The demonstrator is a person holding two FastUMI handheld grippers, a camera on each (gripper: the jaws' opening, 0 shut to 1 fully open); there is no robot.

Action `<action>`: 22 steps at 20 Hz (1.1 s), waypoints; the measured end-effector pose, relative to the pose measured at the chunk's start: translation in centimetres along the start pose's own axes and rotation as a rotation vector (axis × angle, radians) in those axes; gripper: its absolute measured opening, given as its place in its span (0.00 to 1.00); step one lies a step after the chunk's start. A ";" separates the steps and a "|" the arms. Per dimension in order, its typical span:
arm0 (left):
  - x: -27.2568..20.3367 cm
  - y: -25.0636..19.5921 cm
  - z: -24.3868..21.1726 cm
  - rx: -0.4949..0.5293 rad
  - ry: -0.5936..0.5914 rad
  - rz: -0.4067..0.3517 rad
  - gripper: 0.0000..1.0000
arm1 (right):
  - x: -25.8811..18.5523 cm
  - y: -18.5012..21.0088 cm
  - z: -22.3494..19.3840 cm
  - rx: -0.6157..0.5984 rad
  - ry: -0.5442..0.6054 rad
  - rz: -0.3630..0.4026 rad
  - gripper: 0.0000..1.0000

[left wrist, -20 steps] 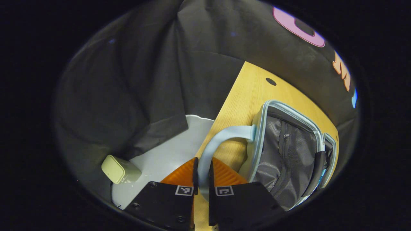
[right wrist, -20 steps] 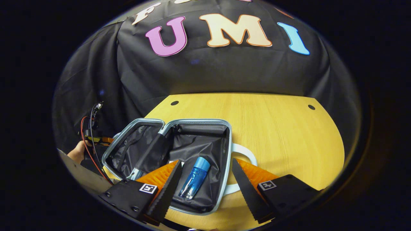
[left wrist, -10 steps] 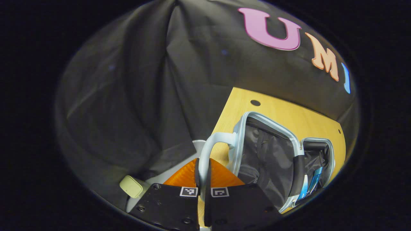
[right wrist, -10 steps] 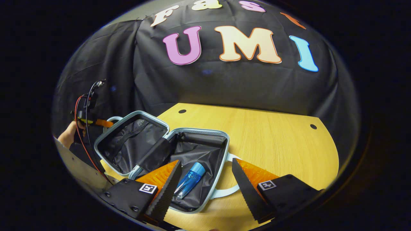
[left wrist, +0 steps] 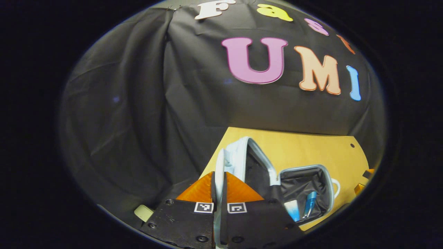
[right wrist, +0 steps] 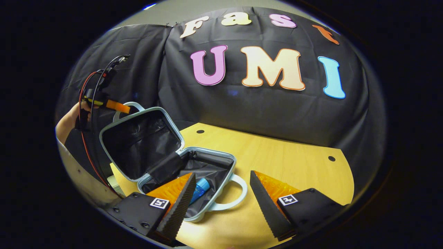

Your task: First open the suitcase, pack the skin care products into it, and then close the suitcase.

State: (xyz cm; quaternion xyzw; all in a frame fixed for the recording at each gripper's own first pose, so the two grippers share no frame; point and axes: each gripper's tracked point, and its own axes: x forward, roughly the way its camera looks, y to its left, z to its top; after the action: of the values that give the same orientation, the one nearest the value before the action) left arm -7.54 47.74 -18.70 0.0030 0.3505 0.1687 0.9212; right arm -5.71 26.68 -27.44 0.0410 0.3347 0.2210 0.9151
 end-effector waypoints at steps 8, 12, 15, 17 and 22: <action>-2.4 -12.3 3.5 0.066 -0.067 -0.159 0.00 | -2.1 -6.4 0.5 0.043 -0.040 -0.047 0.98; -3.0 -19.7 3.2 0.082 -0.061 -0.297 0.00 | -3.2 -8.2 0.9 0.063 -0.056 -0.078 0.98; -3.2 -24.7 2.1 0.090 -0.035 -0.391 0.00 | -3.5 -10.1 0.2 0.082 -0.053 -0.110 0.98; -3.1 -28.0 1.1 0.091 -0.012 -0.452 0.00 | -4.2 -11.3 0.2 0.095 -0.060 -0.136 0.94; -2.4 -34.7 -4.2 0.130 0.096 -0.548 0.01 | -6.8 -14.9 -0.1 0.098 -0.066 -0.218 0.98</action>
State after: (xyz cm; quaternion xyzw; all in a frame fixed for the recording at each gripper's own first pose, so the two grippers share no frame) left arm -1.26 13.77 -24.62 -0.0408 0.3914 -0.1093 0.9128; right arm -4.78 10.32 -26.82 0.0563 0.3175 0.1019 0.9411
